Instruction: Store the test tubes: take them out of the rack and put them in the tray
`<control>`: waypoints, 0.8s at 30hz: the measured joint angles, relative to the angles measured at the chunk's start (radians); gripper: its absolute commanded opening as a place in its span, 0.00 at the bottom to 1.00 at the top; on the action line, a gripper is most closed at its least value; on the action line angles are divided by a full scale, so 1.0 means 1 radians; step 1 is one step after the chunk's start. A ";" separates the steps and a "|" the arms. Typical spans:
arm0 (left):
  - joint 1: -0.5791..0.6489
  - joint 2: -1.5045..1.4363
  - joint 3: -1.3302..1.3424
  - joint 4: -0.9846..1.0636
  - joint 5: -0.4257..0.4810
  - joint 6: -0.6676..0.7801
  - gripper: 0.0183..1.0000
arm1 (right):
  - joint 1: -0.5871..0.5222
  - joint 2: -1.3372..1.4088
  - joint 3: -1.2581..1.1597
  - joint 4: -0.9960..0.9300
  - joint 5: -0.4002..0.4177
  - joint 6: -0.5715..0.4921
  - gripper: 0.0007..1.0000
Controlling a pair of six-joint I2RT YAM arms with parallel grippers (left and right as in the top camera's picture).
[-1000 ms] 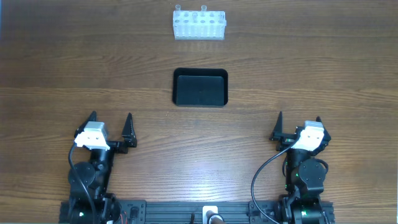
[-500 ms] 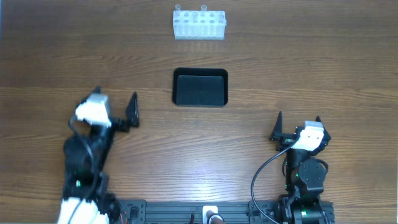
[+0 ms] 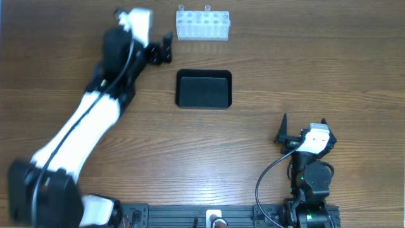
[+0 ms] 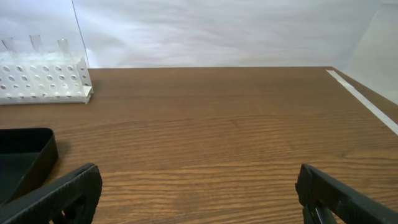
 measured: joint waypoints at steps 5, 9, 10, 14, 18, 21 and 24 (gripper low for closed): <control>-0.014 0.237 0.279 -0.146 -0.020 -0.005 1.00 | 0.000 0.000 0.000 0.000 0.000 0.000 0.99; -0.020 0.388 0.459 -0.246 -0.035 -0.019 1.00 | 0.000 0.000 0.000 0.000 0.000 0.000 0.99; -0.022 0.418 0.494 -0.260 -0.039 -0.023 1.00 | 0.000 0.000 0.000 0.000 0.000 0.000 0.99; -0.030 0.513 0.591 -0.286 -0.051 -0.024 1.00 | 0.000 0.000 0.000 0.000 0.000 0.000 0.99; -0.037 0.566 0.633 -0.287 -0.057 -0.025 1.00 | 0.000 0.000 0.000 0.000 0.000 0.000 0.99; -0.039 0.587 0.643 -0.285 -0.058 -0.028 0.99 | 0.000 0.000 0.000 0.000 0.000 0.000 0.99; -0.039 0.603 0.644 -0.274 -0.068 -0.033 0.96 | 0.000 0.000 0.000 0.000 0.000 0.000 0.99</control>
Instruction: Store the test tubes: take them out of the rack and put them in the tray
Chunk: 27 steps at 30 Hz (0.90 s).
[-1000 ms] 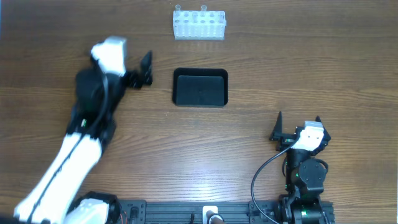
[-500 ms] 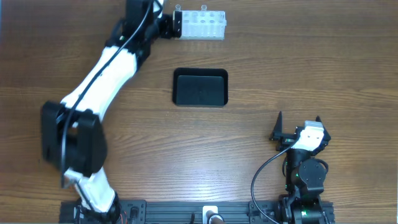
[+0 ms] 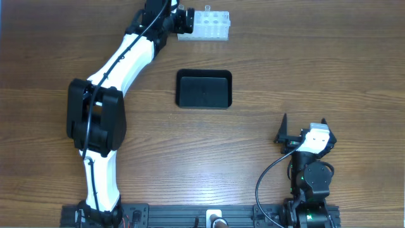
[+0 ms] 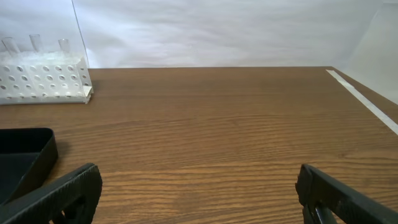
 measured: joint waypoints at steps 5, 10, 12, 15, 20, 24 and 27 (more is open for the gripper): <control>0.000 0.027 0.001 0.034 -0.016 -0.002 0.93 | 0.000 0.000 0.000 0.000 0.000 0.000 0.99; 0.000 0.058 0.004 0.087 -0.020 -0.005 0.90 | 0.000 0.000 0.000 0.000 0.000 0.000 0.99; 0.000 0.066 0.004 0.090 -0.021 -0.005 0.88 | 0.000 0.000 0.000 0.000 0.000 0.000 0.99; 0.000 0.076 0.004 0.101 -0.023 -0.008 0.85 | 0.000 0.000 0.000 0.000 0.000 0.000 0.99; 0.000 0.077 0.004 0.118 -0.023 -0.009 0.79 | 0.000 0.000 0.000 0.000 0.000 0.000 0.99; 0.000 0.079 0.004 0.128 -0.024 -0.009 0.71 | 0.000 0.000 0.000 0.000 0.000 0.000 0.99; -0.004 0.080 0.004 0.141 -0.024 -0.009 0.69 | 0.000 0.000 0.000 0.000 0.000 0.000 0.99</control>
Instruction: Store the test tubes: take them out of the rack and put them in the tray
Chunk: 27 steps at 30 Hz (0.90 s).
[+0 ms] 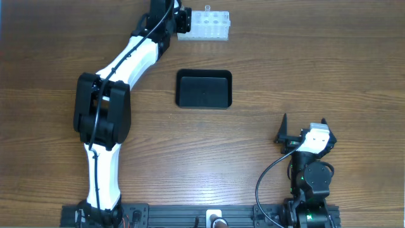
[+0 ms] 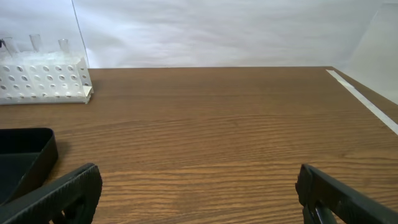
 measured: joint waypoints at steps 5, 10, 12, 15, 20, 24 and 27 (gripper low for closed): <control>-0.006 0.000 0.000 0.007 0.000 0.000 0.67 | 0.000 0.000 0.000 0.000 0.000 0.000 0.99; -0.013 0.004 0.000 0.021 0.000 0.000 0.61 | 0.000 0.000 0.000 0.000 0.000 0.000 0.99; -0.013 0.009 0.002 0.021 0.000 0.000 0.58 | 0.000 0.000 0.000 0.000 0.000 0.000 0.99; -0.013 0.023 0.014 0.021 0.000 -0.001 0.54 | 0.000 0.000 0.000 0.000 0.000 0.000 0.99; -0.013 0.045 0.036 0.021 0.000 0.000 0.42 | 0.000 0.000 0.000 0.000 0.000 0.000 0.99; -0.016 0.048 0.039 0.021 0.000 -0.005 0.35 | 0.000 0.000 0.000 0.000 0.000 0.000 0.99; -0.017 0.048 0.045 0.021 0.000 -0.004 0.30 | 0.000 0.000 0.000 0.000 0.000 0.000 0.99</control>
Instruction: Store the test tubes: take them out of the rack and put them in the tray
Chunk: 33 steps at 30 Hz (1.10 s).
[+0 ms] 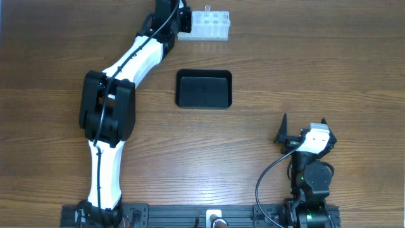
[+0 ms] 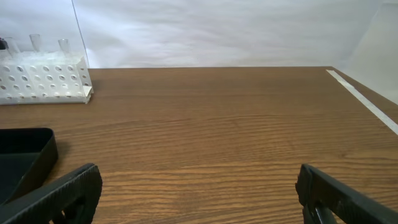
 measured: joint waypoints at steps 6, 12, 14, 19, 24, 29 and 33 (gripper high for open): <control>-0.002 0.000 0.002 0.000 0.000 0.000 0.24 | 0.000 0.000 0.000 0.000 0.000 0.000 0.99; -0.002 0.000 0.002 0.001 -0.003 0.000 0.19 | 0.000 0.000 0.000 0.000 0.000 0.000 0.99; -0.002 0.000 0.004 0.003 -0.003 0.000 0.18 | 0.000 0.000 0.000 0.000 0.000 0.000 0.99; -0.002 0.000 0.004 0.004 -0.008 0.004 0.15 | 0.000 0.000 0.000 0.000 0.000 0.000 0.99; -0.002 0.000 0.004 0.004 -0.018 0.005 0.11 | 0.000 0.000 0.000 0.000 0.000 0.000 0.99; -0.002 -0.011 0.004 -0.003 -0.018 0.005 0.12 | 0.000 0.000 0.000 0.000 0.000 0.000 0.99; -0.002 -0.058 0.004 -0.013 -0.018 0.005 0.12 | 0.000 0.000 0.000 0.000 0.000 0.000 0.99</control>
